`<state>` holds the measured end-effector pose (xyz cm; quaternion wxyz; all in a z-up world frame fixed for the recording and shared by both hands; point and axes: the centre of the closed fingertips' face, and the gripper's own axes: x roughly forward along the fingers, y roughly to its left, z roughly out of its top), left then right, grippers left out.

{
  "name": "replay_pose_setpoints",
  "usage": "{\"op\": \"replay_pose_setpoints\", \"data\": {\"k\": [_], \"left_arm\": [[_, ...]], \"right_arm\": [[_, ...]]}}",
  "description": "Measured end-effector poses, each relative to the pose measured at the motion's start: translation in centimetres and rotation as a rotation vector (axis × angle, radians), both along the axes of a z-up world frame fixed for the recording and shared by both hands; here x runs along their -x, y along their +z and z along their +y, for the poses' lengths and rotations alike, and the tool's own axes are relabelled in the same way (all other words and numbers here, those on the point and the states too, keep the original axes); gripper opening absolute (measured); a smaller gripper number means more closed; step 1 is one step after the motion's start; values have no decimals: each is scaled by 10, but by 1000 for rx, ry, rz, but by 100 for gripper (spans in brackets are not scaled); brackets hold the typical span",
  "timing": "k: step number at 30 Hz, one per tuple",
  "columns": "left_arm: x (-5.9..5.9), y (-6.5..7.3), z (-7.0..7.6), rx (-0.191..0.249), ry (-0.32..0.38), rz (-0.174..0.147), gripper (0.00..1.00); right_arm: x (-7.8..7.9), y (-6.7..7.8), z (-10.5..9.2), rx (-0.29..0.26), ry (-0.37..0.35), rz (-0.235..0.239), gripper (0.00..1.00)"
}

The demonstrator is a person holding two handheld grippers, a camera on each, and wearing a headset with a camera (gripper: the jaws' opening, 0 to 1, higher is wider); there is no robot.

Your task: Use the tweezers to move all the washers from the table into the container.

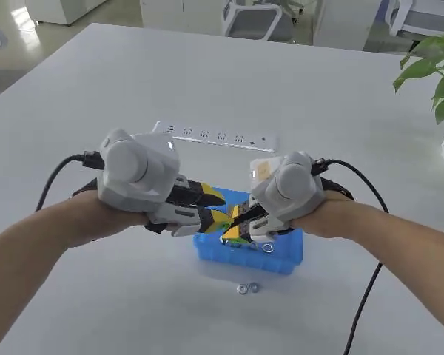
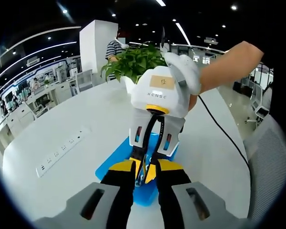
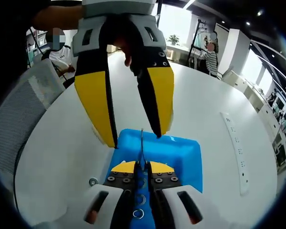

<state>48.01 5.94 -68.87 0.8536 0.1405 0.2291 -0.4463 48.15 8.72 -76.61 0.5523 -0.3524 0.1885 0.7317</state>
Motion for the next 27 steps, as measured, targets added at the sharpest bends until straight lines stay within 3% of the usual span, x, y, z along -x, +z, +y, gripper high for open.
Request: {"op": "replay_pose_setpoints", "data": {"k": [9, 16, 23, 27], "left_arm": [[0, -5, -3, -42, -35, -8, 8], [0, -4, -2, -52, -42, -15, 6], [-1, -3, 1, -59, -28, -15, 5], [-3, -2, 3, -63, -25, -17, 5]], "right_arm": [[2, 0, 1, 4, 23, -13, 9], [1, -2, 2, 19, 40, -41, 11], [1, 1, -1, 21, 23, -34, 13], [-2, 6, -5, 2, -27, -11, 17]]}}
